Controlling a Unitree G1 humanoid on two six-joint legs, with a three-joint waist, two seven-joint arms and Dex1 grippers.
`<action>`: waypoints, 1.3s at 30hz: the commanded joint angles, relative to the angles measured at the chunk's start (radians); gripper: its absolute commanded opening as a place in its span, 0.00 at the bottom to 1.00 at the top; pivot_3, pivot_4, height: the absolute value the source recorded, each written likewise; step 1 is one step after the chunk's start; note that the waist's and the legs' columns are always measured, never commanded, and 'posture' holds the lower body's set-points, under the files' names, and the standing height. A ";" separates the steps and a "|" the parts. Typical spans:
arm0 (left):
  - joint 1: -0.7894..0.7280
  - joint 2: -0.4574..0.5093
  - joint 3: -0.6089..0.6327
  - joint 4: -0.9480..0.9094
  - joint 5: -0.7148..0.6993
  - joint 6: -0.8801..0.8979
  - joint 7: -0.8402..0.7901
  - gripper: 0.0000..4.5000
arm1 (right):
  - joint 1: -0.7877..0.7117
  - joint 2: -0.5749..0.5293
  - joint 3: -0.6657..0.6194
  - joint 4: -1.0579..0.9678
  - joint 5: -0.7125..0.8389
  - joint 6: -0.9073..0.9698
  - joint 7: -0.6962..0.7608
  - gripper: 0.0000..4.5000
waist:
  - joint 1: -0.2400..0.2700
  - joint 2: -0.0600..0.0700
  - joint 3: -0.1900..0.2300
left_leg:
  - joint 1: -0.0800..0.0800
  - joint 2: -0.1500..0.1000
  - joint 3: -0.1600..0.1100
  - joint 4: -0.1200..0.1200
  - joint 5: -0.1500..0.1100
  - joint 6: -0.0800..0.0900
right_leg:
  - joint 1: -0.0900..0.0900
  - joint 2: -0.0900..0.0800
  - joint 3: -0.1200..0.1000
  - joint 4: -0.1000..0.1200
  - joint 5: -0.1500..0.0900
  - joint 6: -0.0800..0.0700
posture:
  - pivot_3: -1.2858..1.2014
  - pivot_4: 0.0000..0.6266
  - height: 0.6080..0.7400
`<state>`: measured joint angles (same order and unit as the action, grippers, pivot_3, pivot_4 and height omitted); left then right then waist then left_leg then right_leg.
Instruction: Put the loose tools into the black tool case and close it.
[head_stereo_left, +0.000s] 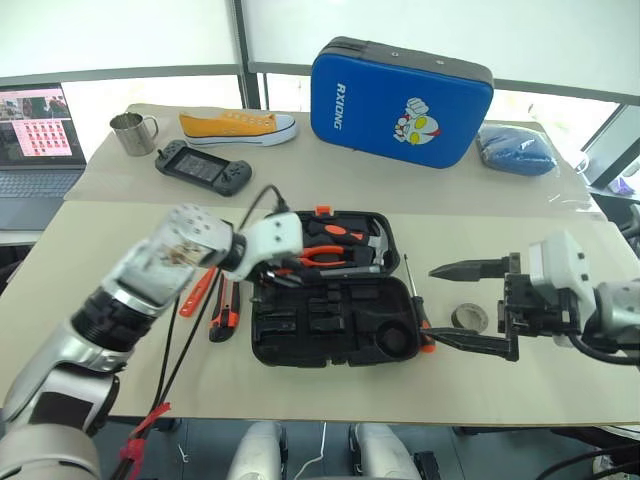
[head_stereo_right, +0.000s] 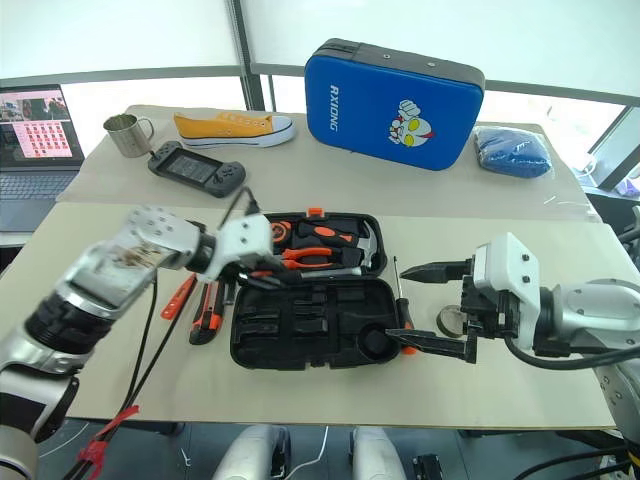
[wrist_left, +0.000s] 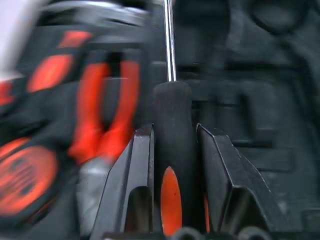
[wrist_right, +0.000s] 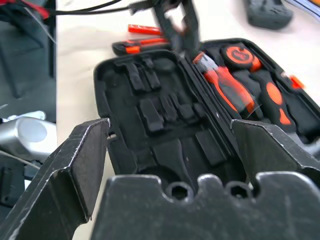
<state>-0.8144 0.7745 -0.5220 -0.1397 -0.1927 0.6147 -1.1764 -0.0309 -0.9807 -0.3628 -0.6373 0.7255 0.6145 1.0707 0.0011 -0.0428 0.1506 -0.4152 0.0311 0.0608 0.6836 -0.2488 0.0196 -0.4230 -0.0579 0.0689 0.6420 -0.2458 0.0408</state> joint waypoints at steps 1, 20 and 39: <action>-0.033 -0.005 -0.061 0.030 0.103 -0.042 -0.030 0.19 | 0.044 0.003 -0.085 -0.067 0.026 0.013 -0.040 1.00 | -0.001 0.000 0.000 | 0.000 0.000 0.000 0.000 0.000 0.000 | 0.000 0.000 0.000 0.000 0.000 0.000 | 0.52 0.24 0.99; -0.034 -0.117 -0.042 0.182 0.244 -0.132 -0.017 0.41 | 0.118 0.013 -0.134 -0.107 0.064 0.008 -0.119 1.00 | 0.015 0.000 0.000 | -0.002 0.000 -0.005 0.012 -0.001 0.002 | 0.003 -0.001 -0.001 0.004 0.000 0.003 | 0.52 0.24 0.99; -0.072 -0.123 0.049 0.190 0.233 -0.224 -0.057 0.03 | 0.084 0.009 -0.092 -0.074 0.068 0.003 -0.120 1.00 | 0.011 0.000 0.000 | -0.002 0.000 -0.007 0.012 -0.001 0.002 | 0.003 -0.001 0.000 0.005 0.000 0.003 | 0.52 0.24 0.99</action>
<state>-0.8626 0.6609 -0.4913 0.0359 0.0260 0.4351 -1.2512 0.0596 -0.9645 -0.4419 -0.7104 0.7961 0.6349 0.9516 0.0122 -0.0428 0.1506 -0.4170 0.0308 0.0542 0.6954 -0.2500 0.0217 -0.4204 -0.0585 0.0684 0.6465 -0.2455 0.0437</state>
